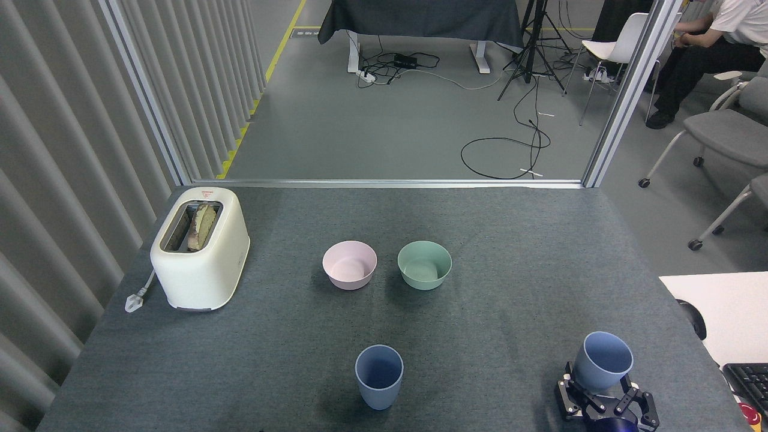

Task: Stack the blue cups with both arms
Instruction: 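Reach the right gripper to the other blue cup and grasp it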

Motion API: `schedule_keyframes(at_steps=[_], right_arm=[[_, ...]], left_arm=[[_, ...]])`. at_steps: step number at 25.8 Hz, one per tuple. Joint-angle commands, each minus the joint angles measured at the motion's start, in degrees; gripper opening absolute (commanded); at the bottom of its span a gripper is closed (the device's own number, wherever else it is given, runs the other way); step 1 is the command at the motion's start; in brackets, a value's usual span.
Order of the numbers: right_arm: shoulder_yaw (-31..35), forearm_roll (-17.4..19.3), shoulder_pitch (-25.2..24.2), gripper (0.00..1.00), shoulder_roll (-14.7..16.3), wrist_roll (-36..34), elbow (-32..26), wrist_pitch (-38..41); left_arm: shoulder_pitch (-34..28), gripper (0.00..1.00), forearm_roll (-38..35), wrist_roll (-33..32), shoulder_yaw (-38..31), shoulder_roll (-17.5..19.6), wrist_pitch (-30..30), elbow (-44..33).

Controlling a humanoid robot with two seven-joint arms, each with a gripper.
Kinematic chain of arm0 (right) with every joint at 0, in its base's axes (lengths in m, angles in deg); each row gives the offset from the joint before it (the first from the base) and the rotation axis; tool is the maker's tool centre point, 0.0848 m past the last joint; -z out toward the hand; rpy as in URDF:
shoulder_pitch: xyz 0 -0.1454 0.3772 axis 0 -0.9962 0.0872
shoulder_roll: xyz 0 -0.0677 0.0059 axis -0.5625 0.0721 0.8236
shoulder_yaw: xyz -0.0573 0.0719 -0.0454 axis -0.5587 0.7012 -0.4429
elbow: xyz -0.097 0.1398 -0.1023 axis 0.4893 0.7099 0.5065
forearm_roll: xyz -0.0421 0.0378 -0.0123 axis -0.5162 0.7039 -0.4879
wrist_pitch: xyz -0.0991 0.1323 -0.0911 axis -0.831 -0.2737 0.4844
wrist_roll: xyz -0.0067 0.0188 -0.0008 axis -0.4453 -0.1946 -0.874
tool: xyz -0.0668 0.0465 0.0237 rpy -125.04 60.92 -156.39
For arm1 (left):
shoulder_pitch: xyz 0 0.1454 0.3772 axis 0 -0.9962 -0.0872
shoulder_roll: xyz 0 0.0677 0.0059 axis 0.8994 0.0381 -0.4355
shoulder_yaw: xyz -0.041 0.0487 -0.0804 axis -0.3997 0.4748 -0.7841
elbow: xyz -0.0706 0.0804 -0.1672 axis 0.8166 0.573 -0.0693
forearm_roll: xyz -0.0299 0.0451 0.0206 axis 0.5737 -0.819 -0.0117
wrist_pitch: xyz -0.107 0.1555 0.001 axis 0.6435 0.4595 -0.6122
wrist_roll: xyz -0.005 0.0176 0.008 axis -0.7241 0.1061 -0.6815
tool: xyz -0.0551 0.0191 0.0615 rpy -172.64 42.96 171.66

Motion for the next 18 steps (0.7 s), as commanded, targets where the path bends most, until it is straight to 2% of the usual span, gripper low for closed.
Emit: schedule_keyframes(at_steps=[1,5,8,10,14,16,18], right_arm=[[-0.2,-0.2,0.3,0.85,-0.1,0.3,0.6,0.0],[-1.3,-0.2,0.4,0.7,-0.1,0.3,0.6,-0.2],[-1.6,-0.3,-0.2,0.68,-0.4,0.3,-1.2,-0.7],[-2.9,-0.6,-0.5,0.67,-0.4,0.3,-5.1,-1.1],[-11.3,-5.3,-0.1,0.67,-1.0,3.5,-12.1,-5.0],[-15.0,-6.2,1.3,0.68,-3.2,6.7,-14.8,-5.4],[-19.0,-7.7,3.2,0.69,-7.2,8.9,-16.7,-5.4]], left_arm=[[0.0,1.0,0.0,0.1,0.0,0.0,0.0,0.0],[0.0,1.0,0.0,0.1,0.0,0.0,0.0,0.0],[0.0,1.0,0.0,0.0,0.0,0.0,0.0,-0.1],[-0.1,1.0,0.0,0.1,0.0,0.0,0.0,-0.2],[-0.3,1.0,0.0,0.1,0.1,-0.4,0.0,-0.3],[-0.4,1.0,0.0,0.2,0.1,-0.4,0.0,-0.3],[-0.3,1.0,0.0,0.2,0.1,-0.4,0.1,-0.3]])
